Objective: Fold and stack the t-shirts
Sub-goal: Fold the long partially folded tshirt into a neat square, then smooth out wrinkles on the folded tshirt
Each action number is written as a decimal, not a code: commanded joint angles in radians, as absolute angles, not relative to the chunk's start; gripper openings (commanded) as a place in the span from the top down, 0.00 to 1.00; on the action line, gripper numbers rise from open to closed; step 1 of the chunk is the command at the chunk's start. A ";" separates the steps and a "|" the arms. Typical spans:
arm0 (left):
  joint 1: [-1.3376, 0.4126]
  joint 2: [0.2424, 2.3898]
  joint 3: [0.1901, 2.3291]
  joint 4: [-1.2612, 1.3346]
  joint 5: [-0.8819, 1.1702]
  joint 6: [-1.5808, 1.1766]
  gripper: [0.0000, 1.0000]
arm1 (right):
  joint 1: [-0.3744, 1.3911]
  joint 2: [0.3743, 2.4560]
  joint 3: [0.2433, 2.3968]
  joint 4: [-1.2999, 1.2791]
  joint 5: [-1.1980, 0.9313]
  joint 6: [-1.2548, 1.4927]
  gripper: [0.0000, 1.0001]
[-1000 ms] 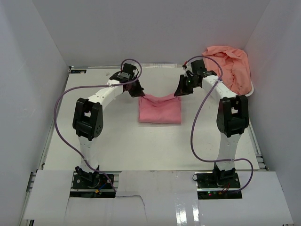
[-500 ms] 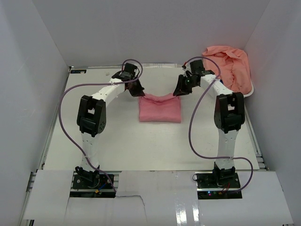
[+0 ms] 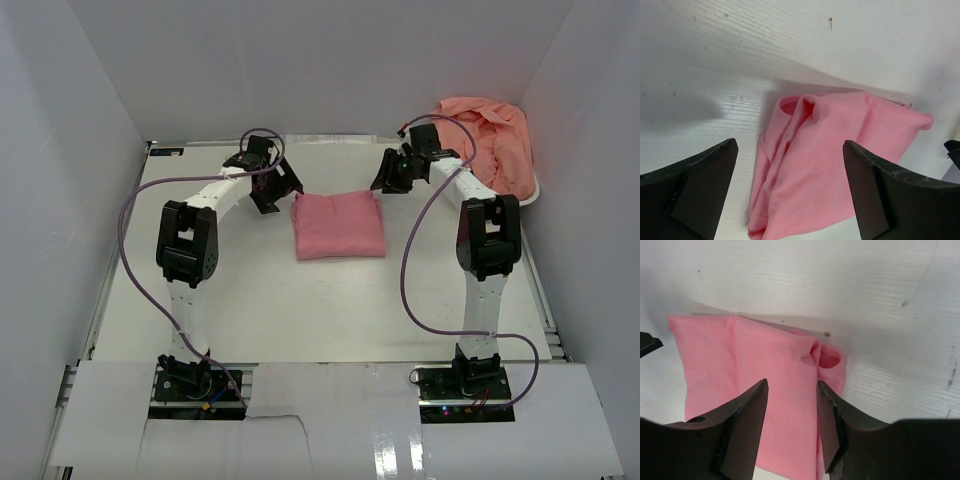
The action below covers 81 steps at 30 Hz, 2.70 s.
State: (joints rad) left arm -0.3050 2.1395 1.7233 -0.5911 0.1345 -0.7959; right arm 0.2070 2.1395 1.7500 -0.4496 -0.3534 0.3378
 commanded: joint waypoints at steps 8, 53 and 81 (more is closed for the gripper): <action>-0.302 2.037 1.772 -0.558 0.037 -0.761 0.02 | 0.202 1.956 1.526 -0.140 -0.328 0.371 0.48; -0.322 2.146 1.749 -0.480 0.164 -0.761 1.00 | 0.167 2.241 1.715 -0.104 -0.684 0.500 0.92; -0.408 1.855 1.341 -0.318 0.434 -0.741 1.00 | 0.344 2.104 1.074 0.175 -0.875 0.525 0.92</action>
State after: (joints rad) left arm -0.4088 1.8908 1.3296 -0.3641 0.4019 -0.7551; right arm 0.3370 2.0510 1.0897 0.1535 -0.8845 0.5358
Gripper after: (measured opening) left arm 0.023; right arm 0.078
